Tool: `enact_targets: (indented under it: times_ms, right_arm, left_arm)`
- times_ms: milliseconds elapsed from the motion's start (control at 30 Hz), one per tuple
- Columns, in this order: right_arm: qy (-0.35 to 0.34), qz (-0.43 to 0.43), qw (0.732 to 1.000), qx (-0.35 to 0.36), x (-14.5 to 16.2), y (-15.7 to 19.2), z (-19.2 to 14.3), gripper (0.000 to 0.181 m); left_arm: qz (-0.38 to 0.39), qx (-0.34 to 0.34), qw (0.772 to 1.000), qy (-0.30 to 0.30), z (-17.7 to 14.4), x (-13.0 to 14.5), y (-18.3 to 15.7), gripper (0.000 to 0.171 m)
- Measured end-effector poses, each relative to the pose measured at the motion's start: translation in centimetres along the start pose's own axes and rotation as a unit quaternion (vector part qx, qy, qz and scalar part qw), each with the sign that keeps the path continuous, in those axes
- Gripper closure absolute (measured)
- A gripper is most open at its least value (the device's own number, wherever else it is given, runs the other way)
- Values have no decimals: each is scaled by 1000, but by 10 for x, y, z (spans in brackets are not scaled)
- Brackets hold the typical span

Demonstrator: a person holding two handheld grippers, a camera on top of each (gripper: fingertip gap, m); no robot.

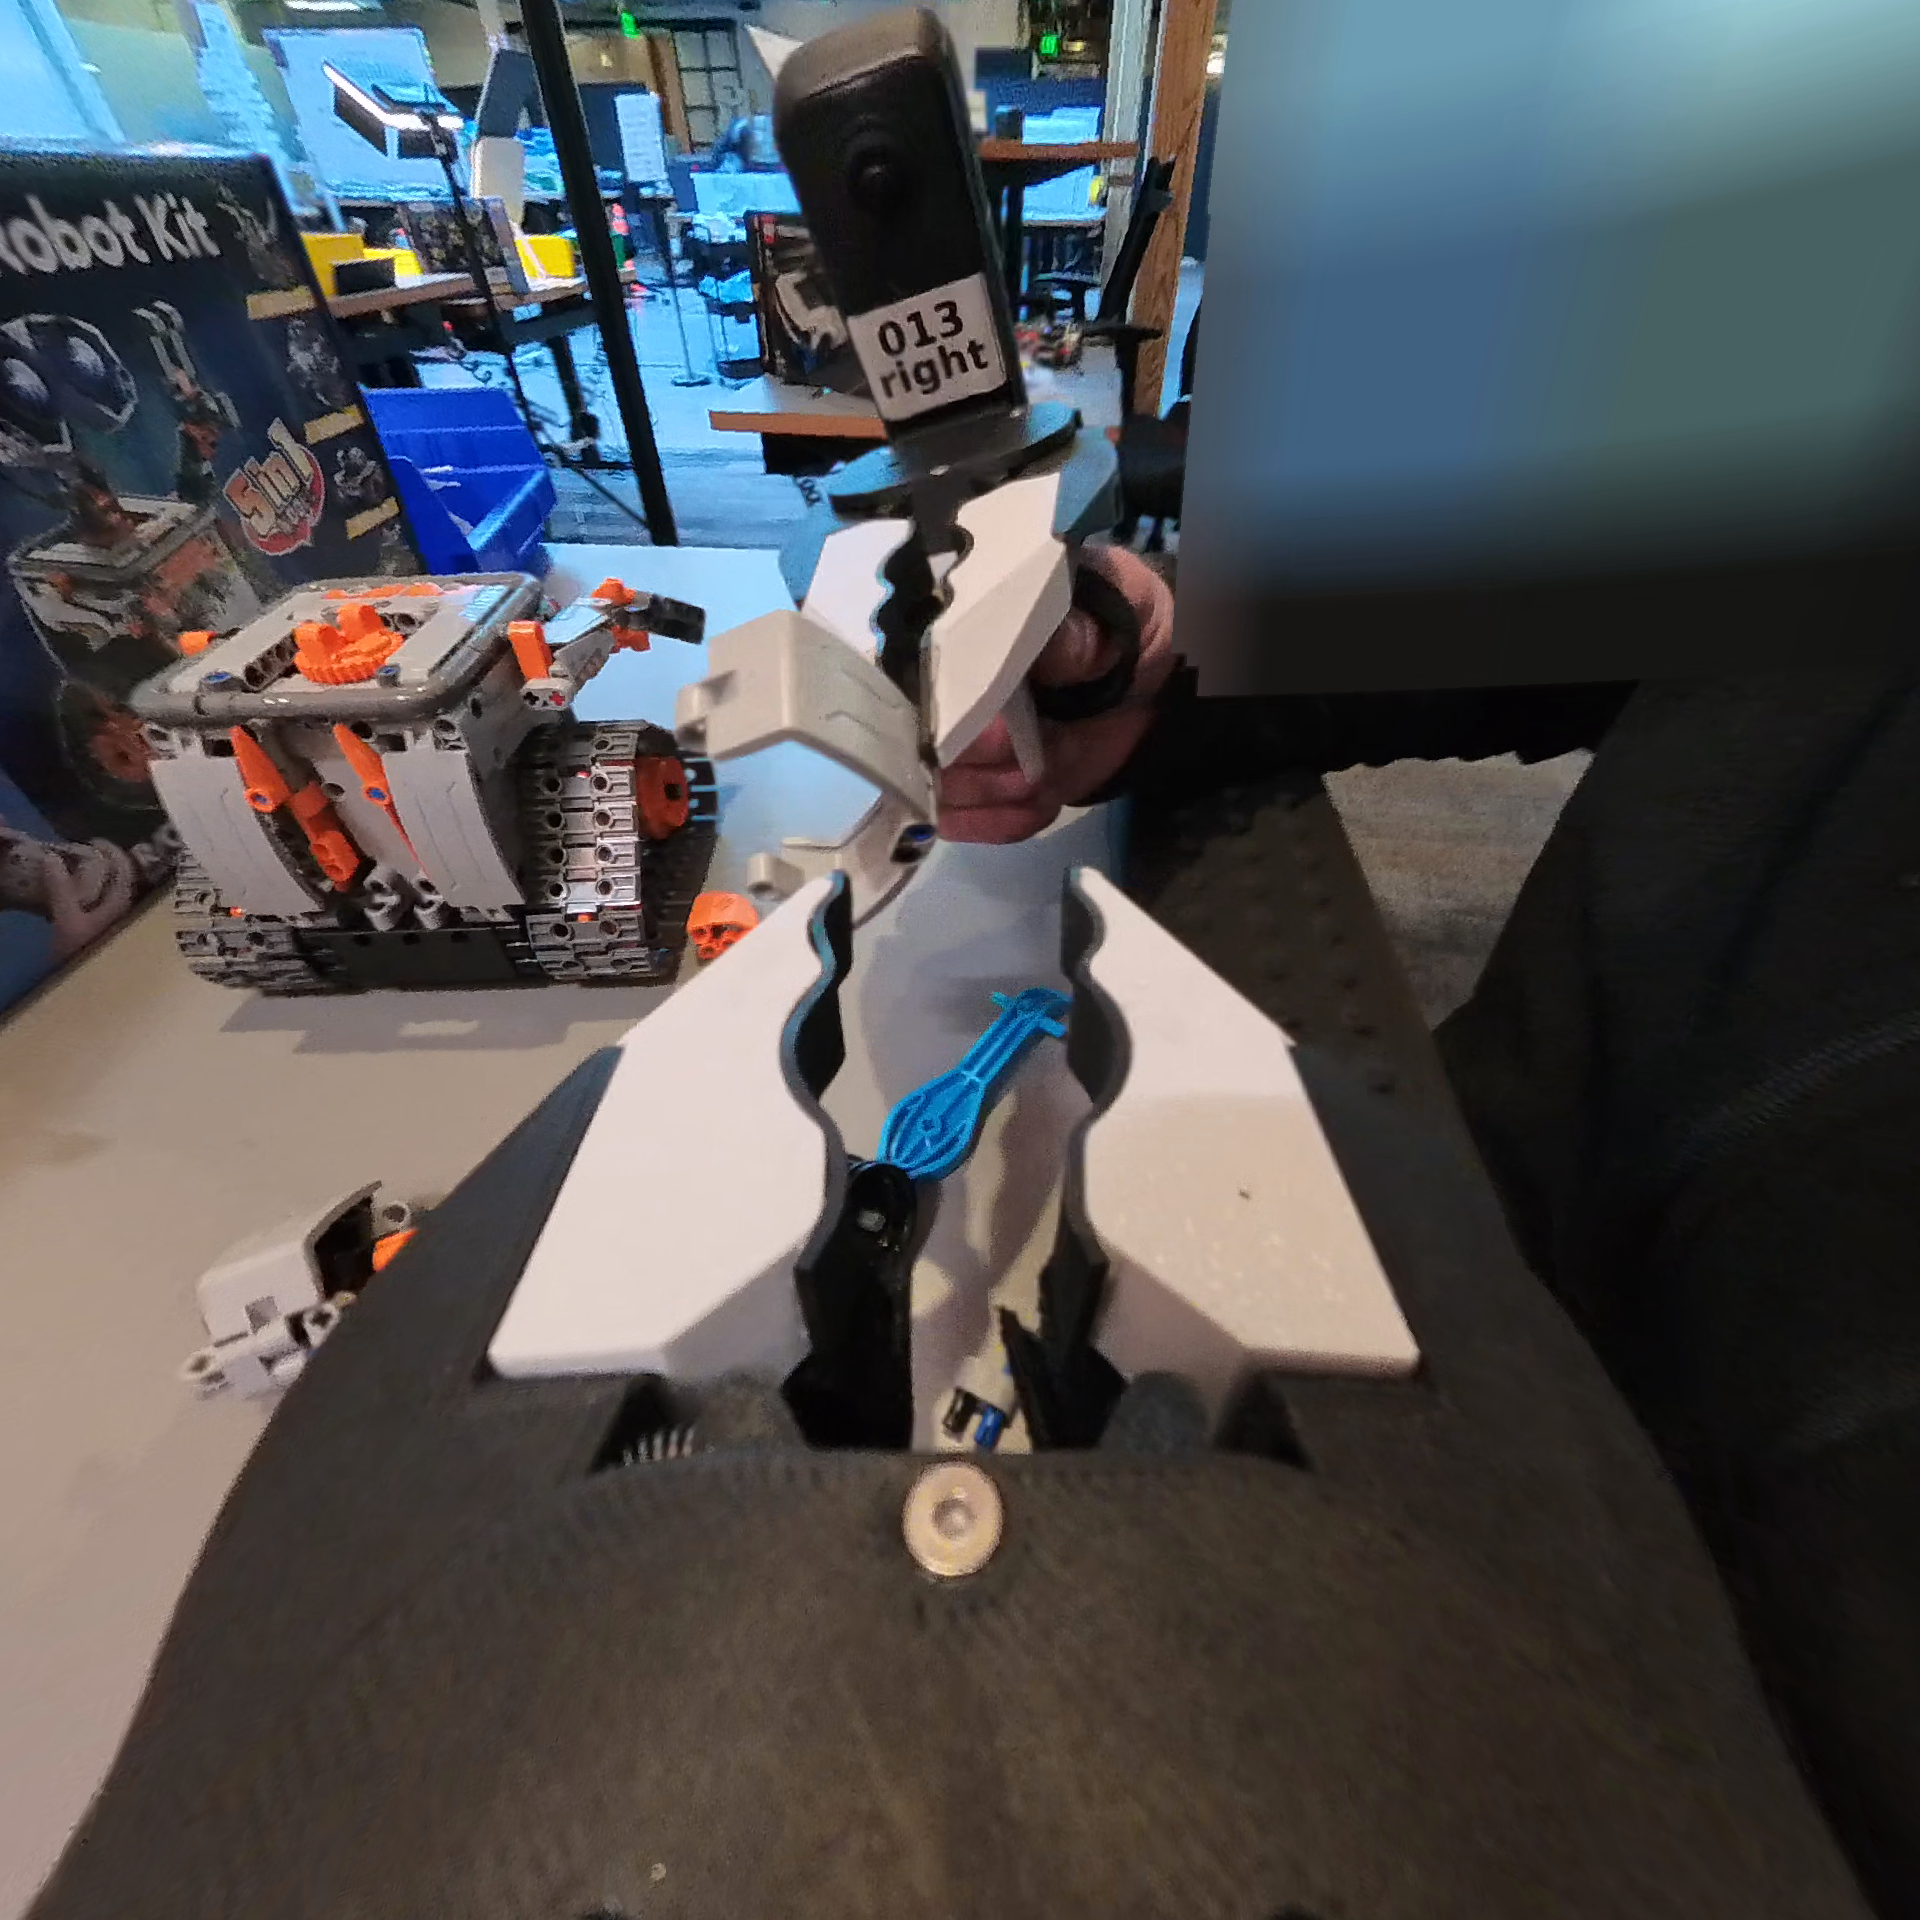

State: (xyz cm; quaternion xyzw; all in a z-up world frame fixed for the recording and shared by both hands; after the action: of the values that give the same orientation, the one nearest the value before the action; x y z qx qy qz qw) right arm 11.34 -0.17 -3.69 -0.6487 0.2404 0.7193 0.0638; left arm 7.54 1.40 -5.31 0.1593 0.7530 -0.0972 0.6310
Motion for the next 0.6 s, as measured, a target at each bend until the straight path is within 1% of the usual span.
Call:
enact_targets:
  times_ms: [67,100,167,200,233,300,400,467,600]
  right_arm:
    - [-4,9,1000,-7,1,-1,2,179]
    - [-4,12,1000,-7,2,-1,3,179]
    - [-10,20,1000,-14,2,-1,4,179]
    - [-15,22,1000,-13,1,-1,4,179]
    - [-19,22,999,-14,0,-1,4,179]
    - [-27,23,999,-20,-3,1,3,179]
    - [-26,16,999,-18,-5,3,2,180]
    - [-32,20,999,-28,-6,5,2,179]
    - [-29,-3,999,-36,-9,12,2,180]
  left_arm:
    - [18,-21,1000,-5,5,-1,1,140]
    - [20,-27,999,-9,6,-3,0,147]
    - [34,-61,998,-11,10,-5,6,154]
    - [39,-60,997,-10,11,-5,5,162]
    - [40,-61,997,-14,11,-6,4,165]
    - [54,-71,996,-26,10,-11,3,166]
    - [24,-57,998,-33,11,-14,3,166]
    - [28,-57,997,-40,10,-18,1,165]
    - [35,-53,997,-41,8,-24,-5,166]
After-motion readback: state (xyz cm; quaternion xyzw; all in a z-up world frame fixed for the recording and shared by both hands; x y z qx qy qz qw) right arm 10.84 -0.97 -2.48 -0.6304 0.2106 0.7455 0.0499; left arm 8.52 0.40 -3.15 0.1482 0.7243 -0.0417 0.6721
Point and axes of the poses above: each gripper's, where its closed fingertips meet, z out along the fingers, x out of its underside, y = z × x across the jaws, the point moved 2 cm from there along -z, back along the fingers, and after that the axes turned 15 degrees about -x, right-handed, at the moved point
